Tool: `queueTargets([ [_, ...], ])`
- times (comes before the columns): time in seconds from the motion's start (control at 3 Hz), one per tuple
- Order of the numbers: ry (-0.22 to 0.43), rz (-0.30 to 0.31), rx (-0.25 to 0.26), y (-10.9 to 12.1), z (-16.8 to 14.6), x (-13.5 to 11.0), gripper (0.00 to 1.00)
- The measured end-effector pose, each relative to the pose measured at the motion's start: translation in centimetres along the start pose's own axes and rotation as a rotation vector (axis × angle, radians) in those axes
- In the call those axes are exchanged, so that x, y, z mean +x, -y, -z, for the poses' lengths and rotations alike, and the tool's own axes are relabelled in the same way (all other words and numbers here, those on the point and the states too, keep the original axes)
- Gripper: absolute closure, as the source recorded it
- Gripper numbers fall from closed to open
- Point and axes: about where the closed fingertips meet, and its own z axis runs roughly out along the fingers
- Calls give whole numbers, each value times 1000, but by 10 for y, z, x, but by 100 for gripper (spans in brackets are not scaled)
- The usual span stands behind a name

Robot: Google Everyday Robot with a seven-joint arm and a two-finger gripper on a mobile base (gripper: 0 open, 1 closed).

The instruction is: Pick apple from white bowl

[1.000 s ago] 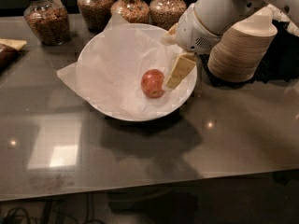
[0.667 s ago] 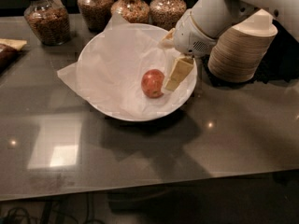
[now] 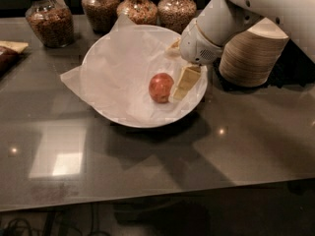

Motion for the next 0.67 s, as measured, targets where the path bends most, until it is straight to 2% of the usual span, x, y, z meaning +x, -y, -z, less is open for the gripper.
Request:
queueTargets([
  [0.67, -3, 4, -21, -1, -12, 1, 21],
])
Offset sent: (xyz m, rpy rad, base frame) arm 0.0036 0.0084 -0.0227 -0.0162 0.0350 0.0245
